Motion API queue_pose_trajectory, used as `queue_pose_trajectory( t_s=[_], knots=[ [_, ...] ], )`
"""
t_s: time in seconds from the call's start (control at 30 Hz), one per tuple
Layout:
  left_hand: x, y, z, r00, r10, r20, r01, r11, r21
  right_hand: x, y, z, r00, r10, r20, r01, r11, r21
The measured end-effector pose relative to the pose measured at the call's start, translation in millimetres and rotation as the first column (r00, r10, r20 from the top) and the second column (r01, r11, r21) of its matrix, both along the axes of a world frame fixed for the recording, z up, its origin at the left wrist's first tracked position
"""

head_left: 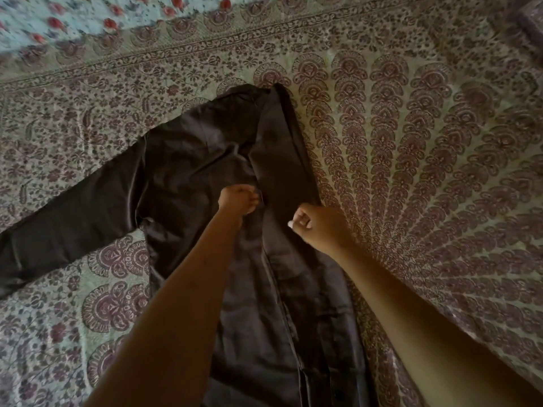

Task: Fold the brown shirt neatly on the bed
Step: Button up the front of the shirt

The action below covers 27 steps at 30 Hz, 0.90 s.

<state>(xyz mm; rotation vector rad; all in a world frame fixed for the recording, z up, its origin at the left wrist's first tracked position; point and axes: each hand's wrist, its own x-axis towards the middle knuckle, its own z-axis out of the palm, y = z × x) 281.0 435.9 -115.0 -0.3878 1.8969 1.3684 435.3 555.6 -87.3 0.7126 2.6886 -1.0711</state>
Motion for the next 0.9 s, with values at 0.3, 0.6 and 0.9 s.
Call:
queue_pose_trajectory(
  t_s=[0.3, 0.6, 0.9],
  knots=[
    [-39, 39, -22, 0.975, -0.192, -0.112, 0.162, 0.959, -0.231, -16, -59, -47, 0.922, 0.288, 0.259, -0.365, 0.871, 0.329],
    [-19, 16, -19, 0.969, 0.087, -0.233, -0.120, 0.984, -0.134, 6, -31, -61, 0.896, -0.398, -0.199, 0.316, 0.885, -0.343],
    [27, 1, -15, 0.842, 0.049, 0.537, -0.241, 0.925, 0.293, 18, -47, -62, 0.946, -0.305, -0.113, 0.231, 0.873, -0.429]
  ],
)
